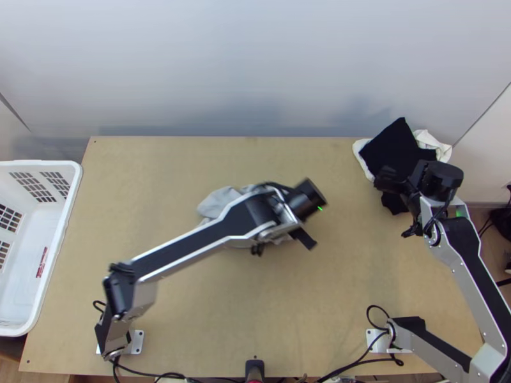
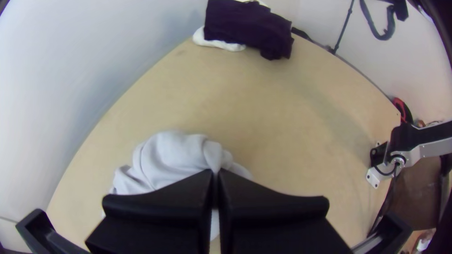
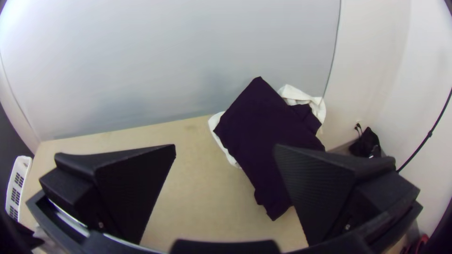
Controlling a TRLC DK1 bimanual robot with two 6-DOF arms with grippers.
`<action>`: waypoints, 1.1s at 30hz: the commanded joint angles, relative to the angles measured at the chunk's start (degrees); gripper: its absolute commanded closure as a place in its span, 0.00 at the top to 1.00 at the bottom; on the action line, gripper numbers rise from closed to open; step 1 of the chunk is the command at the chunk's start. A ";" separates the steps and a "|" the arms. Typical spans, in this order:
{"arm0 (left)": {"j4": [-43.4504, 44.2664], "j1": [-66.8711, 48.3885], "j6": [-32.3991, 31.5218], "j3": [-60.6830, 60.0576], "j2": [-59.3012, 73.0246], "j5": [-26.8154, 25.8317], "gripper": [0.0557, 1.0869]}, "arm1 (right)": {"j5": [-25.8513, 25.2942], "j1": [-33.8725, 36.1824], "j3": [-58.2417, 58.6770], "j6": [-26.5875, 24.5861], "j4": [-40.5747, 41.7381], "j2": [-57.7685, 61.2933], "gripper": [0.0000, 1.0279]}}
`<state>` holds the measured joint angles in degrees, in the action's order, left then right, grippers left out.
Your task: Fold the t-shirt
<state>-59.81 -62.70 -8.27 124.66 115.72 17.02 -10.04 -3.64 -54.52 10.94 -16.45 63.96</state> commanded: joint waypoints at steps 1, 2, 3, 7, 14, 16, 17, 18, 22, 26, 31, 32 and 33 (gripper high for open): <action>3.12 -6.03 0.19 4.19 6.80 -1.99 0.03 | 0.11 3.29 0.38 1.54 3.62 1.95 0.95; 3.91 -6.65 0.01 4.45 7.24 -2.07 0.03 | 0.11 3.20 0.47 1.63 3.88 2.13 0.95; 4.70 -7.18 -0.52 4.80 7.59 -2.34 0.03 | 0.11 3.20 0.56 1.89 4.05 2.22 0.95; 6.46 -9.02 -2.01 5.15 8.38 -3.30 0.03 | 0.11 3.11 0.82 2.42 4.67 3.27 0.95; 1.63 -12.54 -3.94 3.48 10.05 -8.67 0.03 | 0.11 3.02 1.70 2.60 6.25 4.59 0.95; -1.10 -13.15 -4.21 2.60 10.67 -13.15 0.03 | 0.11 2.94 1.79 2.60 6.43 4.59 0.95; -2.85 -13.42 -4.30 2.43 11.28 -15.26 0.04 | 0.11 2.85 1.96 2.60 6.52 4.59 0.95; -5.14 -13.68 -3.94 2.34 12.07 -17.02 0.04 | 0.11 2.85 2.14 2.60 6.52 4.59 0.95; -10.68 -14.12 -2.10 2.08 13.83 -18.95 0.33 | 0.73 2.67 2.84 2.51 6.52 3.80 0.95; -10.85 -13.50 -2.10 1.81 12.42 -22.82 0.90 | 2.31 2.58 4.25 2.42 7.04 2.48 0.95; -10.50 -12.98 -3.15 3.75 11.37 -25.28 0.89 | 3.98 3.02 6.01 2.68 8.45 1.69 0.96; -10.50 -13.15 -3.15 4.27 10.93 -25.28 0.89 | 5.47 3.02 6.45 2.42 8.63 1.07 0.96; -10.50 -13.24 -3.33 4.98 10.49 -25.28 0.89 | 6.62 2.85 6.89 2.33 8.71 0.37 0.96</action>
<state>-69.36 -75.81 -11.11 127.59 127.72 -5.63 -7.31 -0.91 -49.98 13.47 -9.13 66.41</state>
